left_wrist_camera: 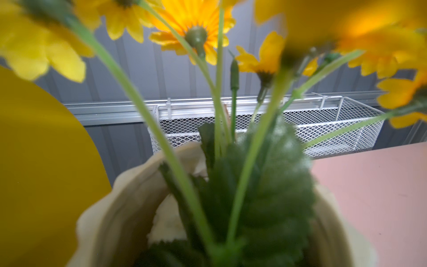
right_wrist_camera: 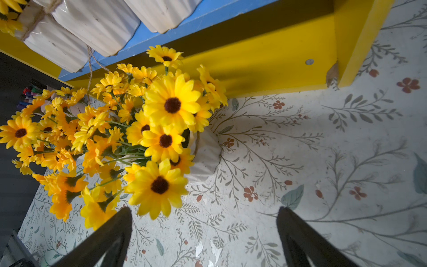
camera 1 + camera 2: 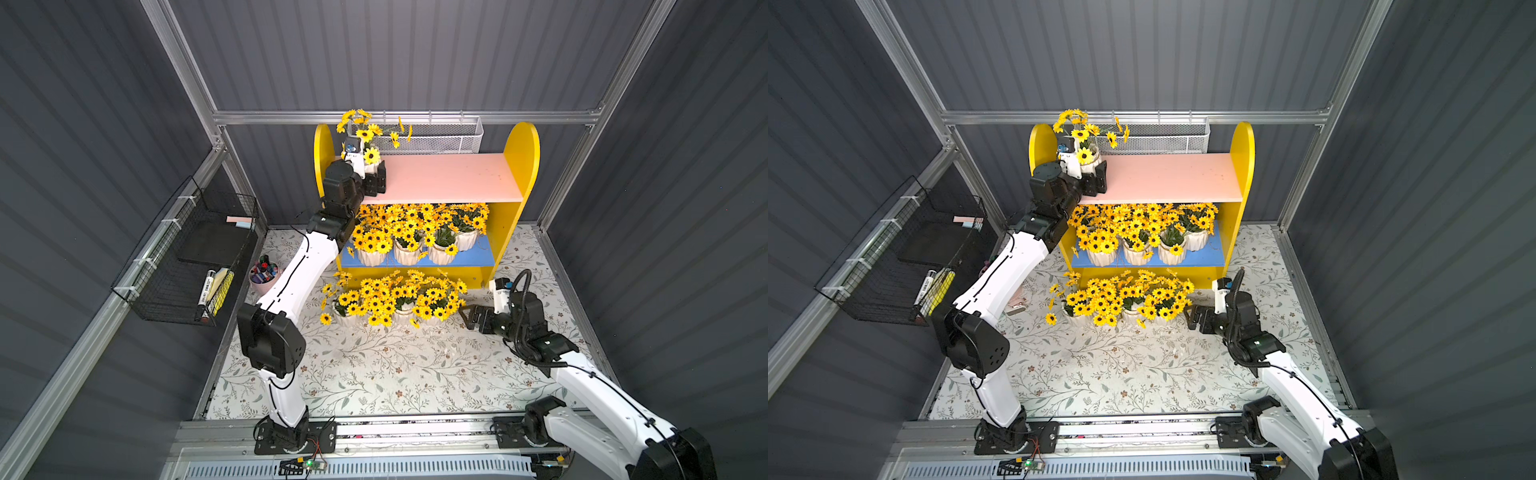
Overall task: Take the sunflower pots off the shelves
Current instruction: Pick up the sunflower pot from the shelf.
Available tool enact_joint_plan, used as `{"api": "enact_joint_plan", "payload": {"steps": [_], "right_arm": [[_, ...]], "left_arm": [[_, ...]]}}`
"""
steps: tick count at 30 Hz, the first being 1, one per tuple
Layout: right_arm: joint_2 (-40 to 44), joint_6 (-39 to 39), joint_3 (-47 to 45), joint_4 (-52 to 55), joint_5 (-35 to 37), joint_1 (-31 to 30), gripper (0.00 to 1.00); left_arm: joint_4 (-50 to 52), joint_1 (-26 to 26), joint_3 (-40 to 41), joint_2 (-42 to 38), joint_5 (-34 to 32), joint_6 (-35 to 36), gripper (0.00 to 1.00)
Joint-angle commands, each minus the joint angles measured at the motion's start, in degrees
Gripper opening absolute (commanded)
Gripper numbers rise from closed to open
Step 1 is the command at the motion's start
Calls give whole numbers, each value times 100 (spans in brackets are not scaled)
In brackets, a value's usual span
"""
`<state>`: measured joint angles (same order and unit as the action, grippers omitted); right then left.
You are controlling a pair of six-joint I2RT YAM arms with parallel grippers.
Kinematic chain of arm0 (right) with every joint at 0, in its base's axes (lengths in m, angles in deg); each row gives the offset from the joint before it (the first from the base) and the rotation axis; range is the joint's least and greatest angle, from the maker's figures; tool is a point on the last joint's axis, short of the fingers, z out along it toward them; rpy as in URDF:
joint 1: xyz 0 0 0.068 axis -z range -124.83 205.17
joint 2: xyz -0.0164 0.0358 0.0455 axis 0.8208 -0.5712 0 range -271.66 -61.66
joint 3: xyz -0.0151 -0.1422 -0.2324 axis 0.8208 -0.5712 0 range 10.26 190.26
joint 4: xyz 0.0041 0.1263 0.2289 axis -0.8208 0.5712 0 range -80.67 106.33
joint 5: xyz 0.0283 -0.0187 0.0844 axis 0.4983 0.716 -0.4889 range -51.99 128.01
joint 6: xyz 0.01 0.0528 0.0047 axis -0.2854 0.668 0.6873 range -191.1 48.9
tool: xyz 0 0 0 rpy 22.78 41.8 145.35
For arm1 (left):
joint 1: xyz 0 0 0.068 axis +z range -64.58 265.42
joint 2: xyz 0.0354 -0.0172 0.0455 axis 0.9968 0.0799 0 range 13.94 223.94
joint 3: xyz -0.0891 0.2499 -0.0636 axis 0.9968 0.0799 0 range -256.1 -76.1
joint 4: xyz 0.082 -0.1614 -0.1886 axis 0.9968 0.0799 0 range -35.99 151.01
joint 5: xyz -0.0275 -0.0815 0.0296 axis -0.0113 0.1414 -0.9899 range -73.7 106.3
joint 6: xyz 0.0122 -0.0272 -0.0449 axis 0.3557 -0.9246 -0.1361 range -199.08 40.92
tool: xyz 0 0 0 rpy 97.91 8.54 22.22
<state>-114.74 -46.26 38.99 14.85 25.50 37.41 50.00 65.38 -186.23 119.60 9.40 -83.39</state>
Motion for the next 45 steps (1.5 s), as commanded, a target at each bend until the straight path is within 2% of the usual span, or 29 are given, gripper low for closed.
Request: {"api": "enact_joint_plan", "payload": {"steps": [1, 7, 19, 25, 35, 42, 45], "right_arm": [[104, 54, 171, -22, 174, 18, 99], [198, 158, 431, 169, 493, 148, 99], [324, 304, 593, 377, 372, 638, 99], [383, 305, 815, 838, 106, 1139, 99], [604, 384, 722, 1153, -449, 2081, 99], [362, 762, 687, 1024, -1448, 3312, 99], [325, 900, 601, 921, -1736, 3773, 99]], "left_arm": [[259, 26, -75, -307, 680, 255, 0], [225, 17, -44, -657, 1119, 147, 0], [160, -135, -53, -839, 1831, 14, 0], [146, -837, 329, -1311, 1493, 566, 0], [165, -1427, 1231, -1964, 1615, 437, 0], [-338, -2460, 2439, -2308, 1236, 511, 0], [-765, -2859, 3094, -2400, 1074, 326, 0]]}}
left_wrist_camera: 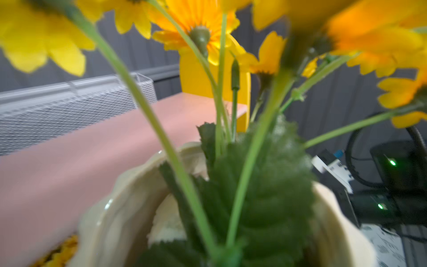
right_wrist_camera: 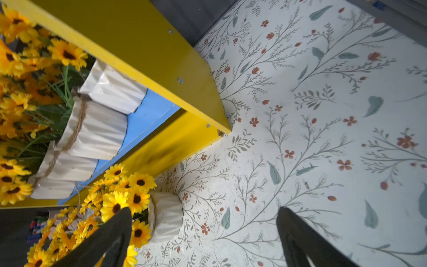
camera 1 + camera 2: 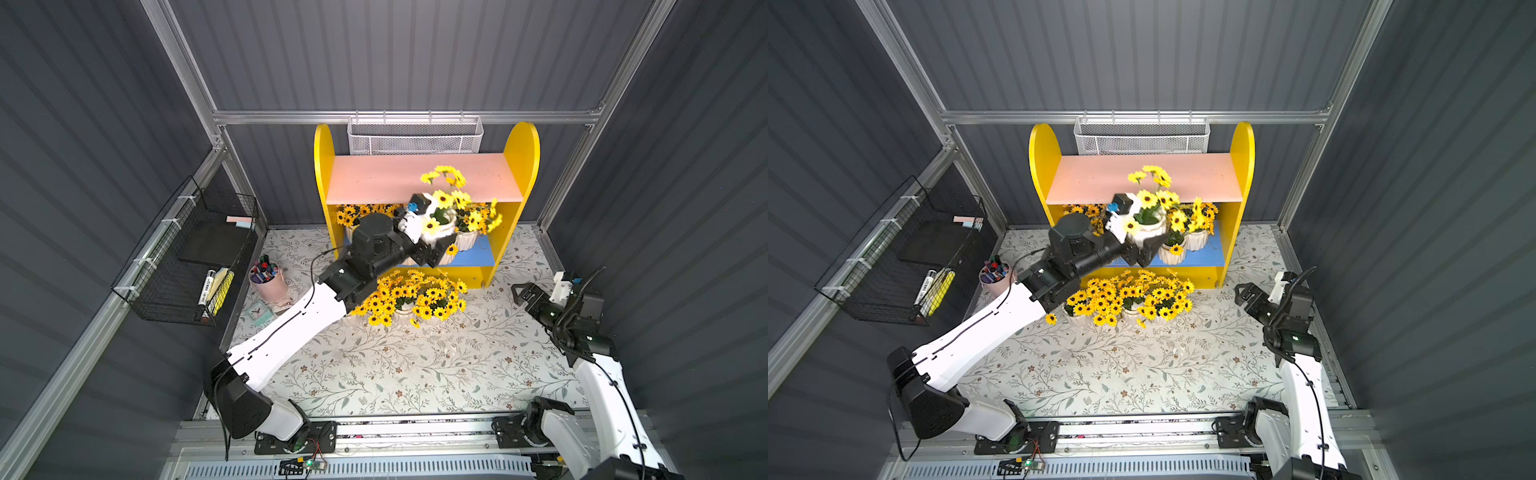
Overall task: Take the sunflower pots off the shelves
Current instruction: Pick up the sunflower pot from the shelf, then place the sunflower pot at the center of the board.
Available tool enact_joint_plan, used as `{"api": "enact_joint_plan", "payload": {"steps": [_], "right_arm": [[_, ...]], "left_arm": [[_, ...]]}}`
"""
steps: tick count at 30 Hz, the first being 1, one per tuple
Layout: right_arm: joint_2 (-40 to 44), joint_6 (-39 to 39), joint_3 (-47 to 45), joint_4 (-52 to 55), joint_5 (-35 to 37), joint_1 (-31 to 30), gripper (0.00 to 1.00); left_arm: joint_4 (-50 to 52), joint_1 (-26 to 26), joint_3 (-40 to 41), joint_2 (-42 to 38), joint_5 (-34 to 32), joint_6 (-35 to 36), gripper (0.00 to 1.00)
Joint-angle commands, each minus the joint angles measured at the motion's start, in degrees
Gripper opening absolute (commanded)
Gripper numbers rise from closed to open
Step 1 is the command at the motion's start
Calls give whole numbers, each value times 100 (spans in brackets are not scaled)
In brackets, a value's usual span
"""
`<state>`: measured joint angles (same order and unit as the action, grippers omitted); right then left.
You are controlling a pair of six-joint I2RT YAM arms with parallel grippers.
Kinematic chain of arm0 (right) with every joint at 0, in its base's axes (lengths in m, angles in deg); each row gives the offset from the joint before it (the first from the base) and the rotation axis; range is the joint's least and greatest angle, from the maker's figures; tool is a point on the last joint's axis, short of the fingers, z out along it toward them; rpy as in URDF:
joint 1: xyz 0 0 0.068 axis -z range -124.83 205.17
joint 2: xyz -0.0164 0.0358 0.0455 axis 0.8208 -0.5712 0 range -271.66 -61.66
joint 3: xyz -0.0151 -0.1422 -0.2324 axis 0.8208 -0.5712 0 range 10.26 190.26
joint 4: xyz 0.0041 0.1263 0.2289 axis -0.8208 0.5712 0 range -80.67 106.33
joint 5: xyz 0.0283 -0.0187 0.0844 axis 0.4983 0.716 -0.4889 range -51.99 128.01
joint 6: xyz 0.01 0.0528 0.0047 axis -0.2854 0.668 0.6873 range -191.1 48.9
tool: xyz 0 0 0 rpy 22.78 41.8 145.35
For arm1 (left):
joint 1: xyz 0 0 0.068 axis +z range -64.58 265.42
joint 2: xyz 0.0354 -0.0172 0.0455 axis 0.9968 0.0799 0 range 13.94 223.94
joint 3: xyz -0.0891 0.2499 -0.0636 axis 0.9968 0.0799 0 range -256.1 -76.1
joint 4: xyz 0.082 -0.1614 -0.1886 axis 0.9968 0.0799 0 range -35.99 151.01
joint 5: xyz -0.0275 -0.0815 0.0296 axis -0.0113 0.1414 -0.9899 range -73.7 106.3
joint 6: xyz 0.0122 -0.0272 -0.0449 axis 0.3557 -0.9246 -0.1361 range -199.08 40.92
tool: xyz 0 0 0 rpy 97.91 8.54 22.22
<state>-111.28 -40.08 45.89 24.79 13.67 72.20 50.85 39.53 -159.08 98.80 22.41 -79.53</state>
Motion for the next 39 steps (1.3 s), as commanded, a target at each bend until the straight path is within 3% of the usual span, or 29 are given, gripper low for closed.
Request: {"api": "enact_joint_plan", "payload": {"steps": [1, 10, 17, 32, 39], "right_arm": [[-19, 319, -130, -108, -606, 413, 99], [-40, 578, -327, -393, -1103, 1125, 99], [-92, 779, -285, -518, -1328, 1328, 99], [-152, 961, -332, -702, -1533, 1337, 98], [-277, 1052, -403, -1056, -2109, 1303, 97]], "left_arm": [[-983, -378, 567, -321, -235, -141, 0], [-2344, -1647, 2142, -136, -1005, -82, 0], [-3968, -1990, 3094, 708, -1276, -787, 0], [-6095, -2091, 2778, 3051, -1410, -1120, 0], [-6942, -2117, 2543, 3880, -1561, -747, 0]]}}
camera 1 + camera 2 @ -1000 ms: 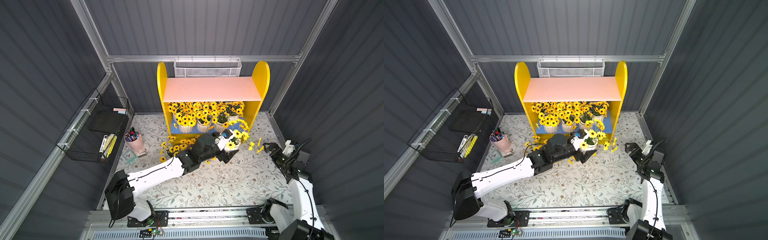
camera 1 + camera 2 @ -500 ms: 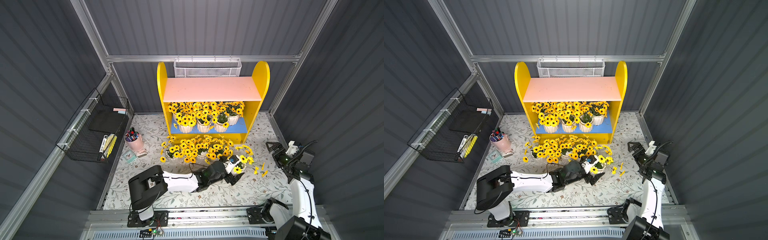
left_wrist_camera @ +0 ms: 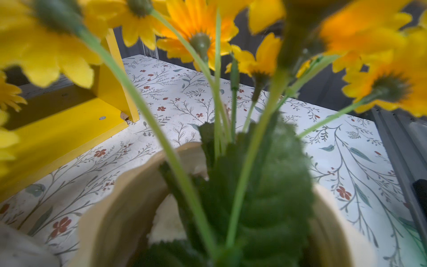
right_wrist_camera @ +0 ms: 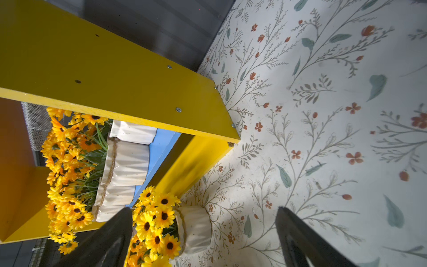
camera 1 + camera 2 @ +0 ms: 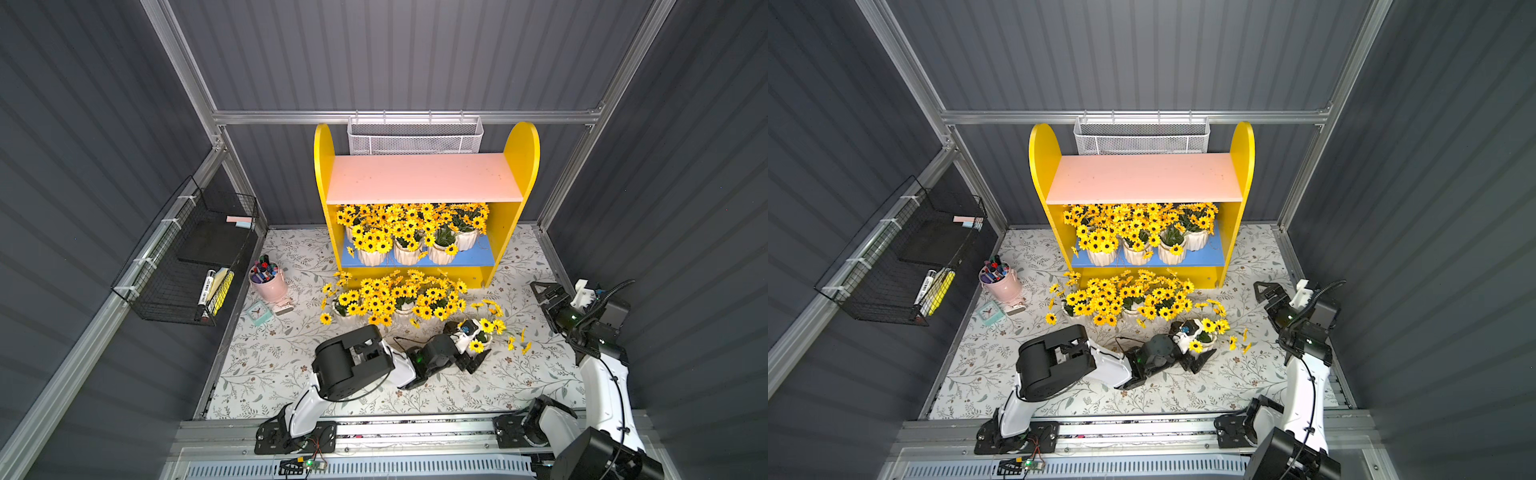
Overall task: Take the sunflower pots off the shelves
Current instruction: Place the sunflower pot at the center of the board.
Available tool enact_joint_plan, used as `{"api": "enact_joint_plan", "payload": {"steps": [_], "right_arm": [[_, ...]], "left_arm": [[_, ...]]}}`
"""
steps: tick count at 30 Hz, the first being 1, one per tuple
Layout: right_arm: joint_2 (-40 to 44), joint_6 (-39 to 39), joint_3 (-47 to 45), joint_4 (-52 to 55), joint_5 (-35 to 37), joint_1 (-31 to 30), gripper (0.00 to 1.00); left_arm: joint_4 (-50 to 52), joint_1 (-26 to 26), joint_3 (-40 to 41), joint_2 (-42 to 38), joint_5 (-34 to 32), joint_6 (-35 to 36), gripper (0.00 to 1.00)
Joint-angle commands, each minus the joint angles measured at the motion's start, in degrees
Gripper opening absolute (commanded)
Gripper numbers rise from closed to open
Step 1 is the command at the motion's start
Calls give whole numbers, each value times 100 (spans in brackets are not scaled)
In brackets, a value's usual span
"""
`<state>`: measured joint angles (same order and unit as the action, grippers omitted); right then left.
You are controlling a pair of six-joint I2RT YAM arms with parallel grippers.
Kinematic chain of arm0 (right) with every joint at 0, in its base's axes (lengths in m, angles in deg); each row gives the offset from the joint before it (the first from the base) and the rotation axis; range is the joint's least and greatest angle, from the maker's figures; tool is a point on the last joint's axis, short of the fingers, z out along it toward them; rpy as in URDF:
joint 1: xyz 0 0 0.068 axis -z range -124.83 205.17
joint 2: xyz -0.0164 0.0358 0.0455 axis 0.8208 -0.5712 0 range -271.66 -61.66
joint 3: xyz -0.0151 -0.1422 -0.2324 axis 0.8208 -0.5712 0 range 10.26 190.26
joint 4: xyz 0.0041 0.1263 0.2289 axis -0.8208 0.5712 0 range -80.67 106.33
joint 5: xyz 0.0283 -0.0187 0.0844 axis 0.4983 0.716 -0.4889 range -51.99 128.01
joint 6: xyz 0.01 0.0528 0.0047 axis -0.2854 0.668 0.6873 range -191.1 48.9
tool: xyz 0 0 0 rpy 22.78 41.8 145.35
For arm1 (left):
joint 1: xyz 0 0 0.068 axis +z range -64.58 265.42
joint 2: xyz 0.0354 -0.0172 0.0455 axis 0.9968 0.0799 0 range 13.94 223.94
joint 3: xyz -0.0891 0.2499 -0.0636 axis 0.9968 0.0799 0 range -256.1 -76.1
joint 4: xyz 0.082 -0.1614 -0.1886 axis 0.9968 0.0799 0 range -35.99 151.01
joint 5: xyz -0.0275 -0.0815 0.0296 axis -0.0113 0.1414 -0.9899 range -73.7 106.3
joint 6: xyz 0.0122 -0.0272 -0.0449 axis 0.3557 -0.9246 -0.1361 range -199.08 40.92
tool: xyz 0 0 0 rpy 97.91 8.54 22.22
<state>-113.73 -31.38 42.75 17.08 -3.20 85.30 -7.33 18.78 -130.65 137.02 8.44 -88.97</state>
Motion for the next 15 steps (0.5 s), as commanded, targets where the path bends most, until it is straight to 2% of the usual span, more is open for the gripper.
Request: {"api": "enact_joint_plan", "payload": {"steps": [1, 10, 15], "right_arm": [[-11, 134, -92, -241, -402, -22, 97], [215, 0, -172, -98, -221, -233, 96], [167, -17, -150, -151, -93, -249, 97]], "left_arm": [[-1142, -43, -339, 109, -182, 300, 0], [-1318, -17, -626, 766, -220, 174, 0], [-1493, 1, -796, 1157, -743, 191, 0]]}}
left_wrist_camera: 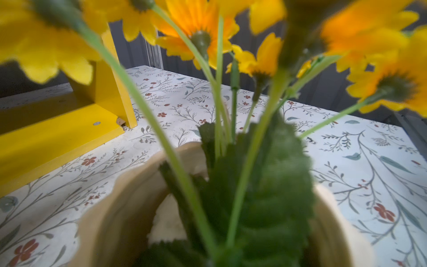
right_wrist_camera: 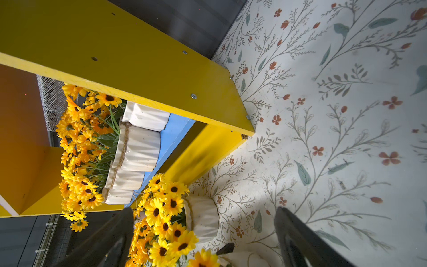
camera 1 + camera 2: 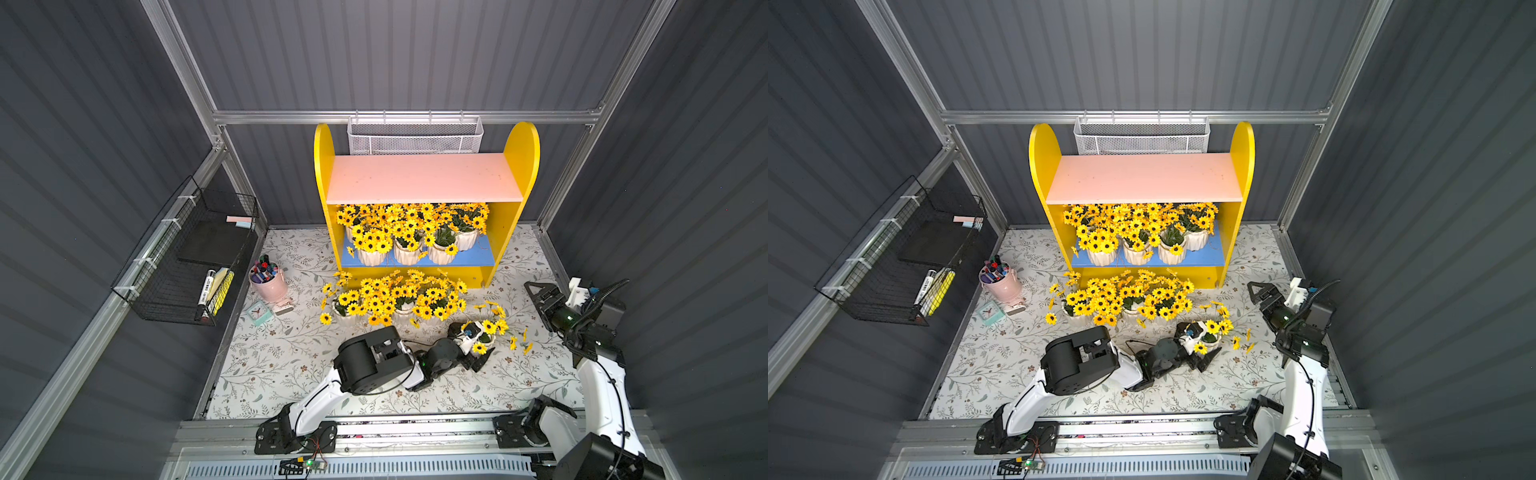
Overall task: Take the sunflower pots off the shelves
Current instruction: Place the sunflower pot at the center of the board.
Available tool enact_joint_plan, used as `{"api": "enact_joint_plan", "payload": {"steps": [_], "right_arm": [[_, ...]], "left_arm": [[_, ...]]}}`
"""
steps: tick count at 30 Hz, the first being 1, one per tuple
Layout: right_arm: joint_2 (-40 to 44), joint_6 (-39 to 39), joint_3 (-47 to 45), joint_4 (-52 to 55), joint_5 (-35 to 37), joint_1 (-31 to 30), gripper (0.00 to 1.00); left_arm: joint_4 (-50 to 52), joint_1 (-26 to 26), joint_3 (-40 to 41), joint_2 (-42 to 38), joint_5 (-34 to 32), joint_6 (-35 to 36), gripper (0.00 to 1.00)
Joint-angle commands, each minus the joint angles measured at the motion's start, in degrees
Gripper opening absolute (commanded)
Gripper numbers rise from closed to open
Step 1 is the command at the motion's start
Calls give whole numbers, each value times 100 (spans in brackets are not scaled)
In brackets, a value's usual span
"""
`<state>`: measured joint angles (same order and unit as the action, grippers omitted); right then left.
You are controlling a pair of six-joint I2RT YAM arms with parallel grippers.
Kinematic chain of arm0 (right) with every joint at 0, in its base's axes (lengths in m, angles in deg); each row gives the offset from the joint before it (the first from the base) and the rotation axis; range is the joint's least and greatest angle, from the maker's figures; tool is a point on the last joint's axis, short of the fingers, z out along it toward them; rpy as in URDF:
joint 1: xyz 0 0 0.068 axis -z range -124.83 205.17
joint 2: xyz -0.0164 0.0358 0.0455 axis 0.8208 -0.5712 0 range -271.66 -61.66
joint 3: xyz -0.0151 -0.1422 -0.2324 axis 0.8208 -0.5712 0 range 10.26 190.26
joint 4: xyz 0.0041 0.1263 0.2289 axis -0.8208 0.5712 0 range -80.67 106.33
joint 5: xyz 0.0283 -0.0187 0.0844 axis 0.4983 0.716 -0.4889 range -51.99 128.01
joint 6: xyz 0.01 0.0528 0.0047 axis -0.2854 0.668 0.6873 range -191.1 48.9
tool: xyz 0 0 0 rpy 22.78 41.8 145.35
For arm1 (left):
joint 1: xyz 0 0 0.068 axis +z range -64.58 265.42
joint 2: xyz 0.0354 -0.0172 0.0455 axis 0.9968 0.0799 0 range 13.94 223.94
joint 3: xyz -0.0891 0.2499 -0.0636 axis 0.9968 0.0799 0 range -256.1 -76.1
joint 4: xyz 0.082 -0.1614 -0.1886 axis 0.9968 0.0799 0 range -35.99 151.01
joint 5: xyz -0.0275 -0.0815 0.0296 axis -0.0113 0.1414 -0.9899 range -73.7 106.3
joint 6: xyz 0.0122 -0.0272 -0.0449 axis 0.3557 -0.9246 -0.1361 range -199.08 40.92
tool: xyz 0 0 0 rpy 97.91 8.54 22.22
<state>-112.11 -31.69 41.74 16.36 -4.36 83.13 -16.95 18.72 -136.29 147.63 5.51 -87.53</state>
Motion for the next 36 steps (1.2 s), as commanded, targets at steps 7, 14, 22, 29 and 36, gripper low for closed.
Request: {"api": "enact_joint_plan", "payload": {"steps": [7, 14, 22, 29, 36], "right_arm": [[-26, 154, -70, -319, -47, -28, 97], [-53, 215, -180, -509, -105, -32, 97], [-122, 250, -240, -672, -153, -37, 98], [-117, 216, -250, -694, -237, -49, 98], [-52, 189, -257, -648, -245, -73, 99]], "left_arm": [[-506, 12, -440, 422, -993, 239, 0], [75, 119, -863, 762, -1720, 111, 7], [1506, 372, -1617, 873, -1522, -284, 84], [1990, 515, -2008, 1008, -1416, -315, 99], [2147, 588, -1722, 797, -1104, -440, 99]]}}
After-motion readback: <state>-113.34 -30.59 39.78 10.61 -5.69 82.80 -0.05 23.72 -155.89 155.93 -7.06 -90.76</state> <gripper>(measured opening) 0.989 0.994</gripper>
